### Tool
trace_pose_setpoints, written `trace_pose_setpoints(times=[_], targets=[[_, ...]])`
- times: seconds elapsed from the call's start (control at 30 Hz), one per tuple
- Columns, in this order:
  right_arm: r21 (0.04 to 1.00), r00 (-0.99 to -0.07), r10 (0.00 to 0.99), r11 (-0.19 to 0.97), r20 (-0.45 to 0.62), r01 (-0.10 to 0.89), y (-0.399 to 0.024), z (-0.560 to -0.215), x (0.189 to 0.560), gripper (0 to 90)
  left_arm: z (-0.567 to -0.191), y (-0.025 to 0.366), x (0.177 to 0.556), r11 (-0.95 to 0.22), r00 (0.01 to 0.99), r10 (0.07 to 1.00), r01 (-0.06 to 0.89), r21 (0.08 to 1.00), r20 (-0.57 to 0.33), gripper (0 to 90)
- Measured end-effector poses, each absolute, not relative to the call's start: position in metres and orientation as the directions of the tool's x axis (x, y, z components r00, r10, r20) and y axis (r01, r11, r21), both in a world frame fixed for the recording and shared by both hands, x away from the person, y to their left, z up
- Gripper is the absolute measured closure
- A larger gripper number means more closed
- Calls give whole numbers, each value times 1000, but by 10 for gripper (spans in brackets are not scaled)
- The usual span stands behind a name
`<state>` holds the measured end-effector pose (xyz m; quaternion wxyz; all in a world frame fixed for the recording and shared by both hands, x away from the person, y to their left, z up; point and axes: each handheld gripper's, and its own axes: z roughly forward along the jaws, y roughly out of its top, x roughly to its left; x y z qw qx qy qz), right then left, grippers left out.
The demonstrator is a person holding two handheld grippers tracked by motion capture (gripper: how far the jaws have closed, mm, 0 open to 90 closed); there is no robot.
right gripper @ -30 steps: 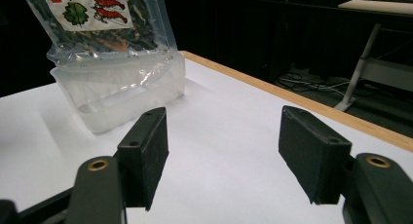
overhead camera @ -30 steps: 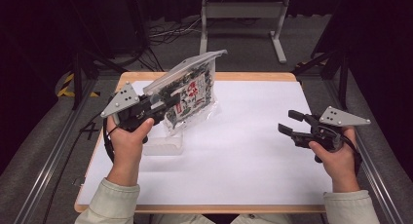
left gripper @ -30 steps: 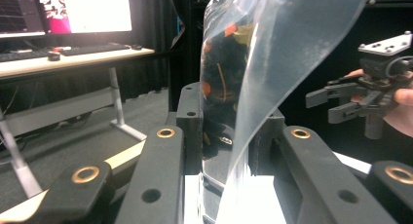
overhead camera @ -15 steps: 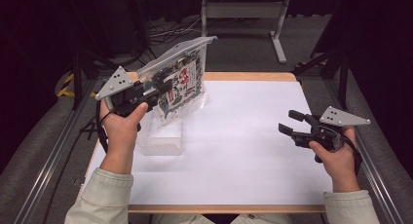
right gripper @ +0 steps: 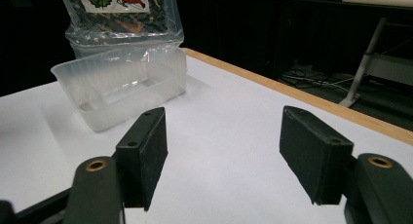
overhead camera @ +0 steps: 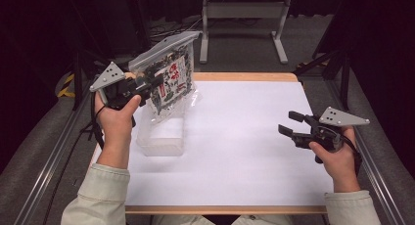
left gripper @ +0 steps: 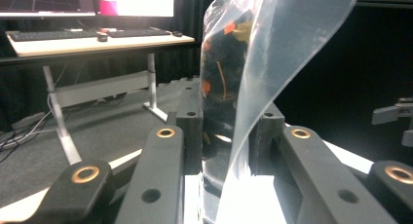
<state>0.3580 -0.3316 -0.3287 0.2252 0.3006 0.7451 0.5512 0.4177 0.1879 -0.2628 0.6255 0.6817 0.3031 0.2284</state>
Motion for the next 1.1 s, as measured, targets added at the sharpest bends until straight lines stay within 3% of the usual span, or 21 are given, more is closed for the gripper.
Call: trace_pose_setpoints(times=[0.47, 1.1], targets=[[956, -724, 690, 211, 3, 205, -330, -330, 360, 351, -278, 201, 421, -34, 704, 708, 119, 992, -60, 724], [953, -727, 687, 214, 10, 215, -327, -333, 362, 351, -308, 211, 428, -36, 681, 725, 183, 982, -100, 724]])
